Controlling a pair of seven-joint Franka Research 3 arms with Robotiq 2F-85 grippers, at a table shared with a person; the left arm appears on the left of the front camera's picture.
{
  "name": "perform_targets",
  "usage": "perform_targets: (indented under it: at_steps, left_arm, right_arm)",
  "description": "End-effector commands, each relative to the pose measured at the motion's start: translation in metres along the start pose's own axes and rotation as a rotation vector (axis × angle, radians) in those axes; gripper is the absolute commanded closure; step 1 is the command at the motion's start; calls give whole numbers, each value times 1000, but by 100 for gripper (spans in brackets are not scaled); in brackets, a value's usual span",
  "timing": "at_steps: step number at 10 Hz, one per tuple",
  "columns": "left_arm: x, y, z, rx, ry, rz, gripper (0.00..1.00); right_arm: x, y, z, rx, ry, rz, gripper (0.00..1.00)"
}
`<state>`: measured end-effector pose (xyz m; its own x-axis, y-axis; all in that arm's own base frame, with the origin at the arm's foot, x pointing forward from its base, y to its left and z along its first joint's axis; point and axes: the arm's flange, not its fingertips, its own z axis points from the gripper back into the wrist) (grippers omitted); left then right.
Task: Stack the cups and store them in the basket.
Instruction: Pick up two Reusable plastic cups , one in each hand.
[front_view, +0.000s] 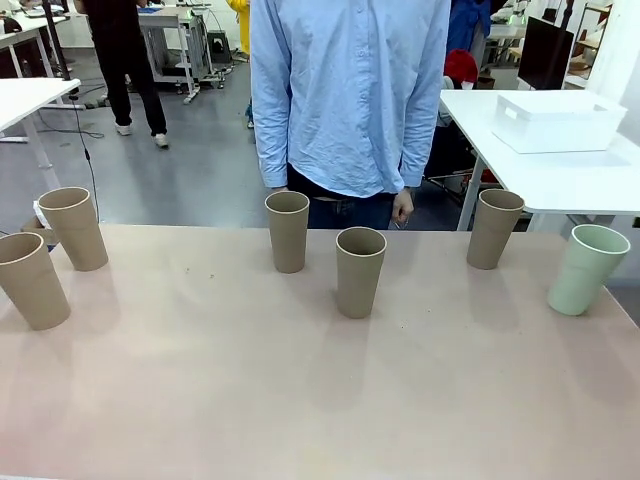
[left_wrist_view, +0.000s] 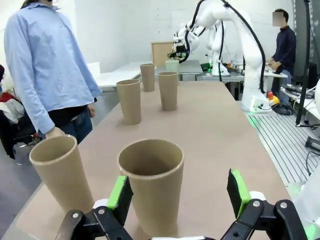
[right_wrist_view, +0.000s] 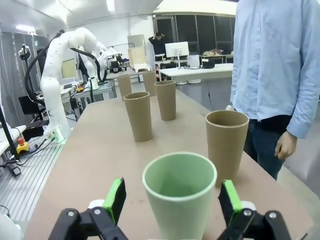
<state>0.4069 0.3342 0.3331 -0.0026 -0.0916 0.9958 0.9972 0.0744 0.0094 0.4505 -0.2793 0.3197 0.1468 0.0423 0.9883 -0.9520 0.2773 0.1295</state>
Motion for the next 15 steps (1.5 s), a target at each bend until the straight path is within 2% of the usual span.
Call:
perform_targets:
  at_steps: [1,4,7,9,13,15]
  left_arm:
    - [-13,12,21,-13,-66,0,0]
    - [-55,32,18,-9,-121,-7,0]
    - [-72,42,11,-57,-148,0,0]
    - [-78,45,-3,-98,-138,25,0]
    - [-87,53,-27,-73,-55,28,0]
    - [-89,53,-35,-71,-72,17,0]
  right_arm:
    - [-22,-6,6,5,-71,86,0]
    - [-48,-7,-5,18,-65,142,0]
    - [-59,-9,-9,5,-49,140,0]
    - [-63,-14,-12,-35,-41,135,0]
    - [-71,-23,-18,-60,4,161,0]
    - [-74,-24,-24,-76,40,178,0]
